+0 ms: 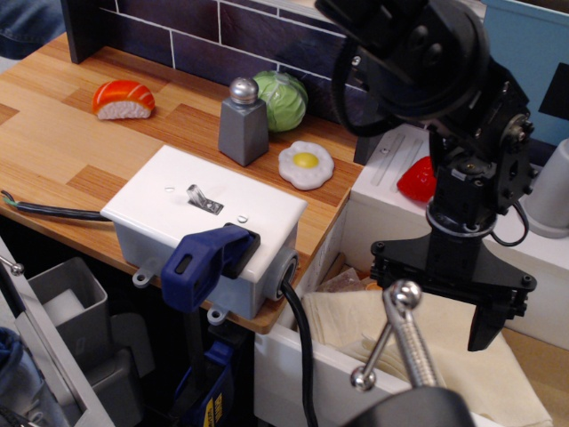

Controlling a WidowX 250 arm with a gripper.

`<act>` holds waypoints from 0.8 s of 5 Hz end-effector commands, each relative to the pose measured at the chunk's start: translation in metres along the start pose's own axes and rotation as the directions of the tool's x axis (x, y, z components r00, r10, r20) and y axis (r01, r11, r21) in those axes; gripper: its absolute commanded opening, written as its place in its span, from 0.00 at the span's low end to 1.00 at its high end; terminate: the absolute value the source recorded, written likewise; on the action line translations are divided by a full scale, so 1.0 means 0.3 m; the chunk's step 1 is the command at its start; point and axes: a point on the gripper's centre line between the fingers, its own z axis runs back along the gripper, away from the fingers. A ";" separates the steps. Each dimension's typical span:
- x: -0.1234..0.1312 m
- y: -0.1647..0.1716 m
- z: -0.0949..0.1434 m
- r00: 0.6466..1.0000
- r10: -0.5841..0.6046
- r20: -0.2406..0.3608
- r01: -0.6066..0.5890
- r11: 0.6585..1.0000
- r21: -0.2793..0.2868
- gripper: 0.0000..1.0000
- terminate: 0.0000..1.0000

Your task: Move light switch to the right

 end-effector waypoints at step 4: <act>-0.011 0.162 0.258 0.996 -0.085 -0.015 0.085 0.996 -0.031 1.00 0.00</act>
